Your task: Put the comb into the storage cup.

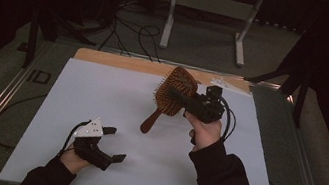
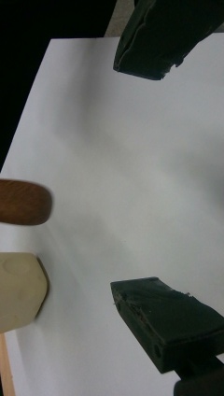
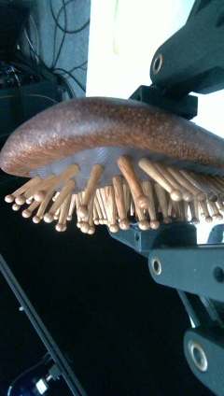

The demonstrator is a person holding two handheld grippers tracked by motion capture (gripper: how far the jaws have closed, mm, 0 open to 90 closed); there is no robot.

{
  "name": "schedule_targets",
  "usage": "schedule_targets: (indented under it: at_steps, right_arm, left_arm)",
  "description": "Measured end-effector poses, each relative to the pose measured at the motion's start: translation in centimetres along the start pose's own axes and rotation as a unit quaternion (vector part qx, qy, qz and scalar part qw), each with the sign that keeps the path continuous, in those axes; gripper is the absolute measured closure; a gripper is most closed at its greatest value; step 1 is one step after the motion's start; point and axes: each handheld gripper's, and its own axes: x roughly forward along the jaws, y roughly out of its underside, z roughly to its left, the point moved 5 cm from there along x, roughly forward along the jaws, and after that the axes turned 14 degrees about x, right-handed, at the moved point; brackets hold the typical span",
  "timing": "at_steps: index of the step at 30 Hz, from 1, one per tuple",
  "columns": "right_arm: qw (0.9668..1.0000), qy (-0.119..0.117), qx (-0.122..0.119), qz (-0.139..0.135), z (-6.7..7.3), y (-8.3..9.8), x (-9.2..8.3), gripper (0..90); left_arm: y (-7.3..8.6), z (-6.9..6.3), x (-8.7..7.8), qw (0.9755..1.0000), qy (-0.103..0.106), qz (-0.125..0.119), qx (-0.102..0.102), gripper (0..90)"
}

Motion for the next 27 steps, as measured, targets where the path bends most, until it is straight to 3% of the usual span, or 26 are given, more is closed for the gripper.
schedule_targets:
  at_steps: [4, 10, 27]
  right_arm:
    - [0.9999, 0.003, -0.002, -0.011, -0.2, -1.1, -0.1, 52.3]
    - [0.9997, 0.004, -0.001, -0.025, -0.5, -2.8, -0.5, 52.3]
    - [0.998, 0.038, -0.005, -0.05, -2.0, -6.6, -0.7, 52.2]
  left_arm:
    - [0.2, 0.1, -0.3, 0.9999, -0.007, 0.003, 0.011, 0.0]
    - [0.8, 0.2, -0.9, 0.9999, -0.003, 0.006, 0.009, 0.0]
    - [2.0, 0.8, -3.5, 0.9992, -0.033, -0.001, 0.023, 0.0]
